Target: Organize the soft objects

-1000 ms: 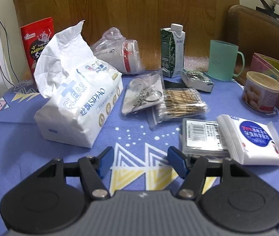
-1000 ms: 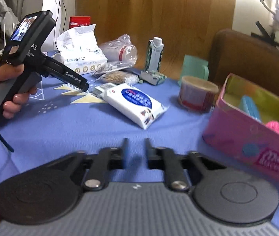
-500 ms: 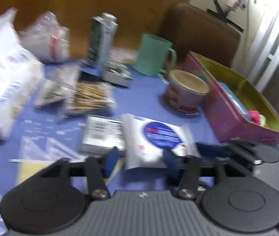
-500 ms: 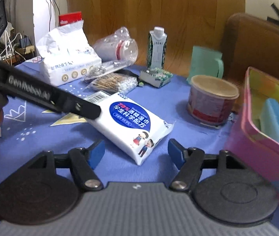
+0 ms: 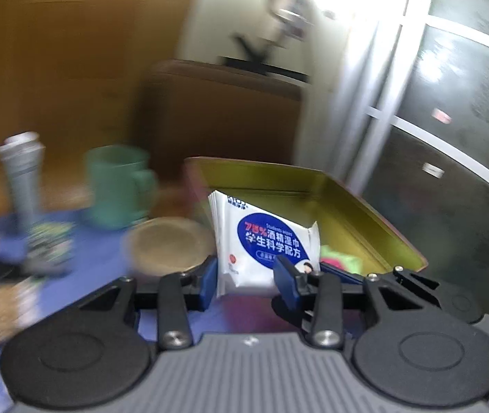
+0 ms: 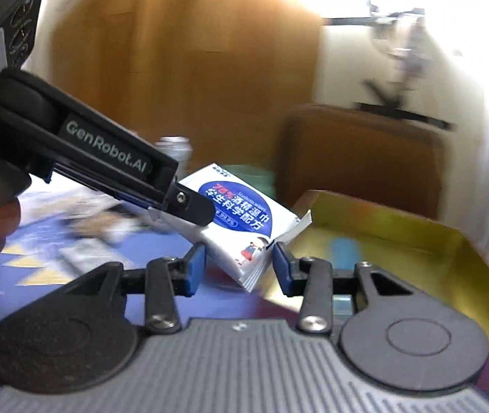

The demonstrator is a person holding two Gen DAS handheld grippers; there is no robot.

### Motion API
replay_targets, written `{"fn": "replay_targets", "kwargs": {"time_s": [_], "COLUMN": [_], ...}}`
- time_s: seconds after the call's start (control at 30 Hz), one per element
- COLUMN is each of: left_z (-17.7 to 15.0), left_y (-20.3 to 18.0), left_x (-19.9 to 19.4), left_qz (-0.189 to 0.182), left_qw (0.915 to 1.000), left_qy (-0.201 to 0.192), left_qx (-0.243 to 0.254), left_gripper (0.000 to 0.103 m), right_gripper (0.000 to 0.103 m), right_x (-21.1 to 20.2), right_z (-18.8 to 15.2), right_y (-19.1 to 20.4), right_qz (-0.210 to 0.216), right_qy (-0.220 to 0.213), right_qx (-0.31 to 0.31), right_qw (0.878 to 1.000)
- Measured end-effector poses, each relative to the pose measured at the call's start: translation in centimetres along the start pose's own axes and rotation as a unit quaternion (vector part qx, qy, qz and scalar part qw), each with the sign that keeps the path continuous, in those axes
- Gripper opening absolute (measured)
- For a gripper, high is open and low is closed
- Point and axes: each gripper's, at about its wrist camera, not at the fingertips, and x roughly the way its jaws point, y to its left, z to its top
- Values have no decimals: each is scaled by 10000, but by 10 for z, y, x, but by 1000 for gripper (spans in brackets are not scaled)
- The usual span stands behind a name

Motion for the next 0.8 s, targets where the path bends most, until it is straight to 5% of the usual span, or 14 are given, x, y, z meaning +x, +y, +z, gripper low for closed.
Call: {"fn": "replay_targets", "kwargs": {"time_s": [0.2, 0.3, 0.4, 0.5, 0.6, 0.67, 0.8], "left_z": [16, 8, -8, -29, -54, -73, -106], "left_y": [-29, -23, 9, 55, 105, 137, 172], "left_x": [73, 57, 12, -34, -73, -100, -150], "left_qz": [199, 68, 235, 662, 1665, 2047, 2205], "left_qw": [9996, 9999, 9997, 9972, 9841, 9736, 9618], "left_qy": [186, 132, -99, -244, -294, -302, -512], "left_qx": [114, 46, 2, -236, -540, -963, -1537], "left_gripper": [44, 44, 44, 44, 44, 43, 43], "right_gripper": [46, 46, 45, 42, 39, 40, 40], "right_x": [29, 45, 24, 10, 19, 45, 116], "right_z": [-2, -8, -7, 6, 22, 34, 61], "right_y": [-77, -100, -105, -84, -40, -2, 80], "right_qz": [-1229, -1851, -1711, -1000, 251, 1042, 2103], "right_qy": [418, 628, 221, -162, -101, 148, 773], "right_qx": [578, 654, 1124, 1195, 1050, 1002, 914], "right_qw": [9898, 9785, 9786, 9877, 9941, 9894, 9703]}}
